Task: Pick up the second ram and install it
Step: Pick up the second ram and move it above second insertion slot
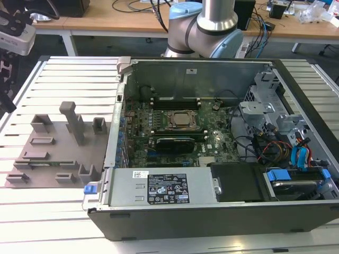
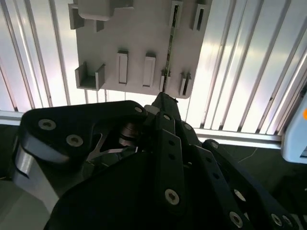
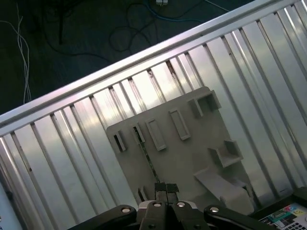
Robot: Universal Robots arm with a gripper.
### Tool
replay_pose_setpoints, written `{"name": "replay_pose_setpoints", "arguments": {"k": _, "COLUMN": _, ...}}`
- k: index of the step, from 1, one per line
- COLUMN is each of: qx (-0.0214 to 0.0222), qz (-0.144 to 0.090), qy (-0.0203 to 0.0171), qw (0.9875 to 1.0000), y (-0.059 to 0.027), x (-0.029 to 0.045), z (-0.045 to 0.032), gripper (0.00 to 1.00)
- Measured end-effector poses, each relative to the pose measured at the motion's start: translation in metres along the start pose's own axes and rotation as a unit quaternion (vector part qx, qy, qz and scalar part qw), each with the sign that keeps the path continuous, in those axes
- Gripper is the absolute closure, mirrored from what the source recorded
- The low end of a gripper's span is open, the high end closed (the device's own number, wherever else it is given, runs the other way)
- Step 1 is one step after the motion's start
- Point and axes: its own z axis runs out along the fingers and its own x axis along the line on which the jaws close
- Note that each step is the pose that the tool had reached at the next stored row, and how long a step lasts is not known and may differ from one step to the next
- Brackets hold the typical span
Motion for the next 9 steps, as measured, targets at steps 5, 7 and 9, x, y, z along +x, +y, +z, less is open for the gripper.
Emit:
{"name": "replay_pose_setpoints", "arguments": {"k": 5, "qx": -0.0007, "qz": -0.028, "qy": 0.0012, "qw": 0.9996, "y": 0.0, "x": 0.0, "z": 0.0, "gripper": 0.9}}
{"name": "replay_pose_setpoints", "arguments": {"k": 7, "qx": -0.0009, "qz": -0.035, "qy": 0.0015, "qw": 0.9994, "y": 0.0, "x": 0.0, "z": 0.0, "gripper": 0.9}}
{"name": "replay_pose_setpoints", "arguments": {"k": 9, "qx": -0.0011, "qz": -0.042, "qy": 0.0018, "qw": 0.9991, "y": 0.0, "x": 0.0, "z": 0.0, "gripper": 0.9}}
